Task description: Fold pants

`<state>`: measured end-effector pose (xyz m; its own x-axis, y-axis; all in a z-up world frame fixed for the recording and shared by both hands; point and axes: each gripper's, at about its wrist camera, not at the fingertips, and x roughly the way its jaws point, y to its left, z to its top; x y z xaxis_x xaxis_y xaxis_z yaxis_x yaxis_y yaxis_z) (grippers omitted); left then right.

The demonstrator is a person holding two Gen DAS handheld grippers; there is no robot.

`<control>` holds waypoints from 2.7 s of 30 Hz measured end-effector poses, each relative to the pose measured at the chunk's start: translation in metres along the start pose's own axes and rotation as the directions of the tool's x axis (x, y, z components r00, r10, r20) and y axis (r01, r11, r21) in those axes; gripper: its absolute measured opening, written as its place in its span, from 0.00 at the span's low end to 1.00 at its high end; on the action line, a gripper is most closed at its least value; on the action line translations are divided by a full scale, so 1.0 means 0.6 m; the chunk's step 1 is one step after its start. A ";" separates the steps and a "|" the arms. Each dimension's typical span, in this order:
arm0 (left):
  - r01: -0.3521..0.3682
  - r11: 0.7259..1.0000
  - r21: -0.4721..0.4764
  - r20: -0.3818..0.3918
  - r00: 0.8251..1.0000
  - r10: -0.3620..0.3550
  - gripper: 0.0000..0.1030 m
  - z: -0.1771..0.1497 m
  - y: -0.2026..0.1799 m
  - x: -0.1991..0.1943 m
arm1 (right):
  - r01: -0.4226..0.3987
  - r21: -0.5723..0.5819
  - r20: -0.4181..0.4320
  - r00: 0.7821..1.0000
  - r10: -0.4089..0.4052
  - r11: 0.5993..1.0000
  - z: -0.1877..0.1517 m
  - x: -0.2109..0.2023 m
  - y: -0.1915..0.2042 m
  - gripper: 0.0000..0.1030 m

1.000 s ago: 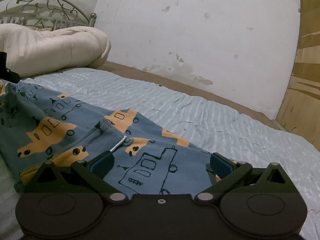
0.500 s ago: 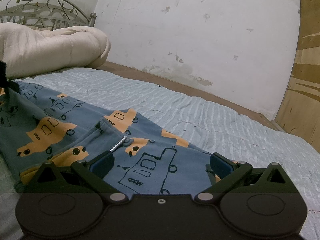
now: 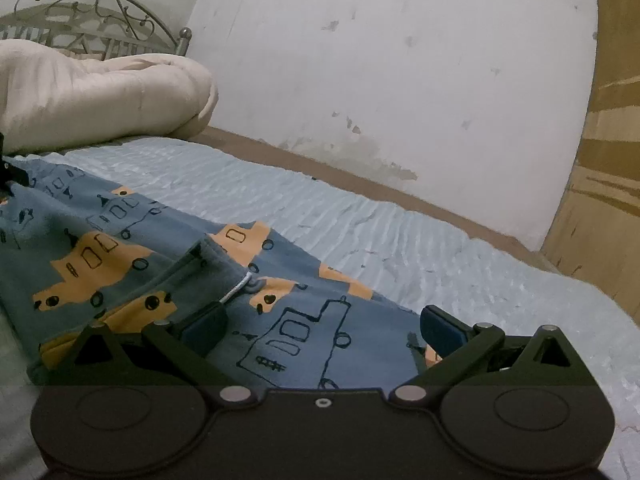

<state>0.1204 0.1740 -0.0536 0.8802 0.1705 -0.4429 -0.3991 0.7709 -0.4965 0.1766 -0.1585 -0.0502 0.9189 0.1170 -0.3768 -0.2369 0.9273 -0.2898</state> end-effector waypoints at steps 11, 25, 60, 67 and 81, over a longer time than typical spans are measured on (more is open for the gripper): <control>0.024 0.974 0.224 0.117 0.992 -0.051 0.18 0.019 -0.112 -0.061 | 0.023 -0.009 0.020 1.000 -0.022 1.000 -0.002 0.001 0.005 0.99; 0.213 0.823 0.526 0.064 0.955 -0.289 0.18 -0.016 -0.342 -0.135 | -0.037 0.052 0.150 0.988 0.029 0.998 -0.004 -0.110 -0.101 0.99; 0.490 0.532 0.690 -0.334 0.868 -0.366 0.82 -0.229 -0.475 -0.154 | 0.275 0.365 -0.044 0.959 -0.279 0.889 -0.145 -0.134 -0.293 0.99; 0.363 0.671 0.647 -0.211 0.930 -0.300 0.94 -0.123 -0.423 -0.155 | 0.161 0.444 0.071 0.974 -0.213 0.882 -0.146 -0.152 -0.295 0.99; 0.272 0.884 0.380 -0.280 0.945 -0.170 0.99 -0.102 -0.276 -0.046 | -0.166 0.513 0.182 0.980 0.082 0.842 -0.142 -0.143 -0.276 0.99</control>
<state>0.1465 0.0042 -0.0050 0.8278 -0.1419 -0.5427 -0.0159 0.9612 -0.2756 0.1098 -0.3523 -0.0449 0.9383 0.2557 -0.2328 -0.1902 0.9439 0.2700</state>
